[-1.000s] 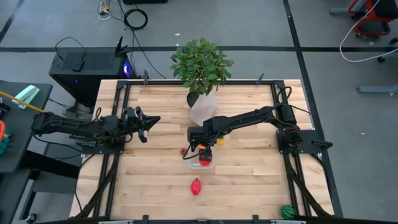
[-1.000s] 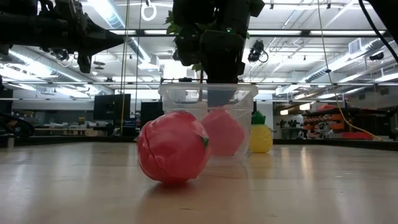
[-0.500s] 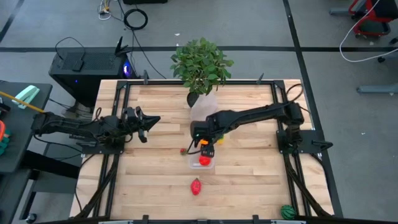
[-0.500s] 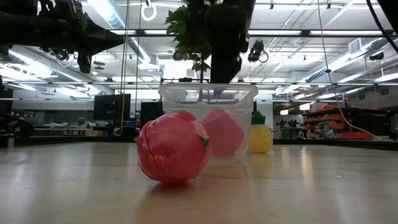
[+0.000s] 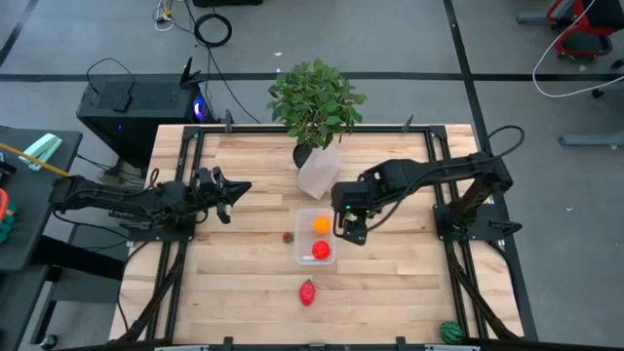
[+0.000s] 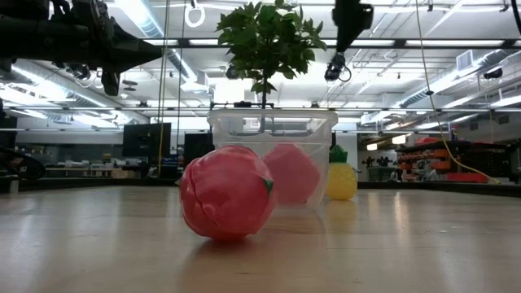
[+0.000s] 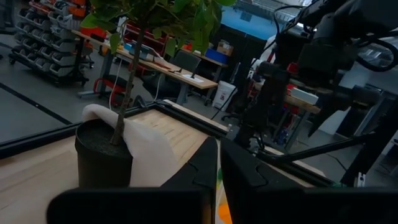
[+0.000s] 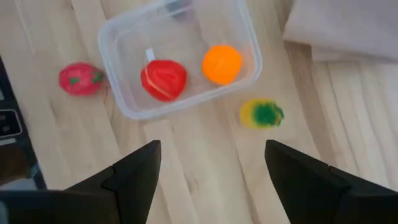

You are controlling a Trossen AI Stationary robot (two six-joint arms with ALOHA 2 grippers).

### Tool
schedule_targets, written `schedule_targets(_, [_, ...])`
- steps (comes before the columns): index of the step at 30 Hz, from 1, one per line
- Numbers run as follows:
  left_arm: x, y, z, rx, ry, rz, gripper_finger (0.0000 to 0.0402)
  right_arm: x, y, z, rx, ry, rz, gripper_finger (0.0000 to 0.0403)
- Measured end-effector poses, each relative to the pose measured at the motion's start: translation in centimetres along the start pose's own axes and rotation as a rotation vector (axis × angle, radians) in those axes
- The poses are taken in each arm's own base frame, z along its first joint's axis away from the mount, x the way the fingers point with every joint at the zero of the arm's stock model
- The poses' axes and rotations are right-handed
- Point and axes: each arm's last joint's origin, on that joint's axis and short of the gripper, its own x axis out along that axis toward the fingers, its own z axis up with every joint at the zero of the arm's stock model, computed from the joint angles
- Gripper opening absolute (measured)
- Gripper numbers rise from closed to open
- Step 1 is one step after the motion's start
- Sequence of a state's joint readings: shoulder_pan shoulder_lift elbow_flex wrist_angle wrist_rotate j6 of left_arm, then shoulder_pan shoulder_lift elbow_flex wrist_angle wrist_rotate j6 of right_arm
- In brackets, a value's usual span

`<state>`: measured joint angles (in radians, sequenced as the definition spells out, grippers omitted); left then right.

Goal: Pick and placing Produce into tupperware
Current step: Put the green watermelon into the transparent bin

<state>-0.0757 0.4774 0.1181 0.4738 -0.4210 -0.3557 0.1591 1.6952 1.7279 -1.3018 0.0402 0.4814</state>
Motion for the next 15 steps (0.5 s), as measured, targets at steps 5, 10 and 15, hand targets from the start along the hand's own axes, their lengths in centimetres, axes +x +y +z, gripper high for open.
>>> schedule_targets(5, [0.0, 0.0, 0.0, -0.001, 0.000, -0.001, 0.0028, -0.1, 0.7, -0.9, 0.012, 0.048, 0.002, 0.0291])
schedule_targets(10, [0.0, 0.0, 0.0, -0.001, -0.001, 0.000, 0.0019, 0.8, 2.6, -2.6, 0.010, 0.155, 0.076, 0.0291])
schedule_targets(15, [0.0, 0.0, 0.0, -0.001, 0.000, 0.000, 0.0014, 0.9, 4.8, -5.3, 0.001, 0.278, 0.095, 0.0291])
